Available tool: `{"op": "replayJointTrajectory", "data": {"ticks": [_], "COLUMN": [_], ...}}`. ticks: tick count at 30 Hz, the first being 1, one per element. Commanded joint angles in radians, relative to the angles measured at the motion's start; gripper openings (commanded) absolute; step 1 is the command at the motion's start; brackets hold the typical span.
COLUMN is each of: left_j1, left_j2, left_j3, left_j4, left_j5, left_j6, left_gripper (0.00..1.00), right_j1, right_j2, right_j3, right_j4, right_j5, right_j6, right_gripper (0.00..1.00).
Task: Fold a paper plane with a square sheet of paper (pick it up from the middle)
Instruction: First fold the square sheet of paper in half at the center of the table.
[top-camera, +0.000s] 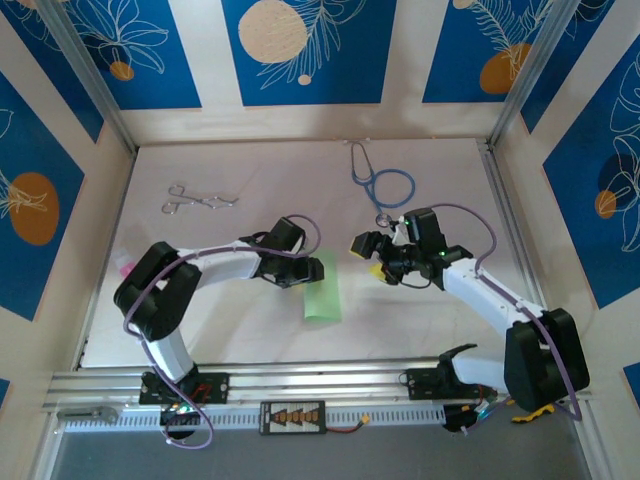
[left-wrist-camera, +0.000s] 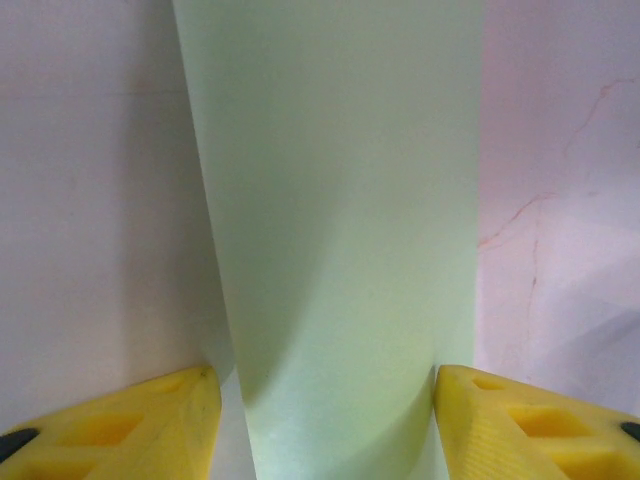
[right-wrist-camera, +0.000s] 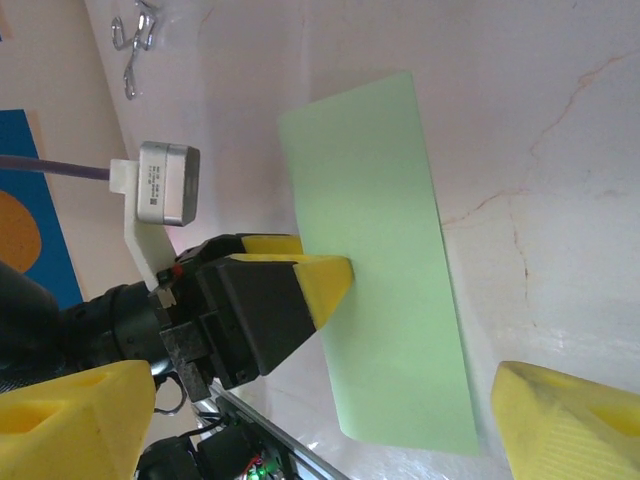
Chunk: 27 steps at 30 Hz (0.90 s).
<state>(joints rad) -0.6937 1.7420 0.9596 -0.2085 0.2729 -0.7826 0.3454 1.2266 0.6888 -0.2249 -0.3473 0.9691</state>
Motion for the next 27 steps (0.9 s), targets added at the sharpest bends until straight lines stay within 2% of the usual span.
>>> {"op": "replayJointTrajectory", "data": {"ticks": [1, 13, 18, 27], "left_j1": [0.006, 0.008, 0.008, 0.008], "left_j2": [-0.035, -0.02, 0.019, 0.054], "left_j3": [-0.018, -0.02, 0.009, 0.051], "left_j4": [-0.032, -0.074, -0.089, -0.18], "left_j5": [-0.048, -0.061, -0.037, -0.068], "left_j6": [0.012, 0.049, 0.09, 0.162], "left_gripper": [0.58, 0.57, 0.57, 0.55], "right_j1": [0.012, 0.044, 0.053, 0.052], "right_j2": [0.022, 0.107, 0.132, 0.11], "right_j3": [0.038, 0.066, 0.066, 0.046], "right_j4": [-0.015, -0.022, -0.036, -0.051], "right_j5": [-0.007, -0.008, 0.007, 0.03], "right_j6": [-0.023, -0.032, -0.032, -0.035], "right_gripper": [0.86, 0.78, 0.77, 0.77]}}
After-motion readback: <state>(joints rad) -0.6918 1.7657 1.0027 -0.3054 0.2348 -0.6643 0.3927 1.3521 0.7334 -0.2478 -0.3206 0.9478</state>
